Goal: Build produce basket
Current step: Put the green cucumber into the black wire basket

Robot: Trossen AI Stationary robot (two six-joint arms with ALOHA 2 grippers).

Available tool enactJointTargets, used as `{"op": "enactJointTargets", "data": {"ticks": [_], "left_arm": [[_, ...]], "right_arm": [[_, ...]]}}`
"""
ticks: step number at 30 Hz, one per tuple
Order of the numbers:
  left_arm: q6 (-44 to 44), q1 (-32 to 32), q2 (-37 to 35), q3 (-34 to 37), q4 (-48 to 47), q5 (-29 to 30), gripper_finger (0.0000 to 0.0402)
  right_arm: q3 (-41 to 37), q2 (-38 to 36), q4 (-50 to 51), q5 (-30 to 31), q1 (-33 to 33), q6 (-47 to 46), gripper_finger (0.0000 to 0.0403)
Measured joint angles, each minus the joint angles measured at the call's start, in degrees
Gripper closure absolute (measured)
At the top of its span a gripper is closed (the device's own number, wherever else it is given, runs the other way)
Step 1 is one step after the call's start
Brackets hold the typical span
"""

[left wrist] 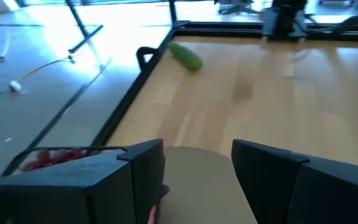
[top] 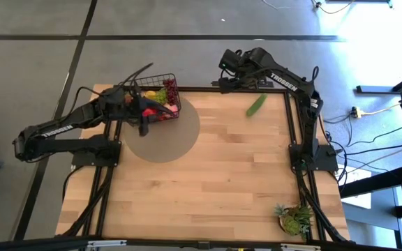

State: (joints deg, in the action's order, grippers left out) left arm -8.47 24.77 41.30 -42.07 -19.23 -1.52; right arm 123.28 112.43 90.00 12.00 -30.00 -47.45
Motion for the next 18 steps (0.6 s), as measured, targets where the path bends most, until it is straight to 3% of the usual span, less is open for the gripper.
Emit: {"op": "enactJointTargets", "data": {"ticks": [6,11,18], "left_arm": [[-0.9,-0.01,-0.07,-0.02,-0.28,-6.29,0.0221],[-0.86,-0.04,-0.07,-0.02,-0.43,-5.57,0.0221],[-0.83,-0.01,-0.07,-0.02,-0.45,-4.89,0.0221]], "right_arm": [[0.0,-0.01,0.0,1.36,0.0,-2.89,0.027],[0.0,-0.01,0.0,5.22,0.0,-4.96,0.0269],[0.0,-0.02,0.01,6.06,0.3,-9.52,0.0269]]}}
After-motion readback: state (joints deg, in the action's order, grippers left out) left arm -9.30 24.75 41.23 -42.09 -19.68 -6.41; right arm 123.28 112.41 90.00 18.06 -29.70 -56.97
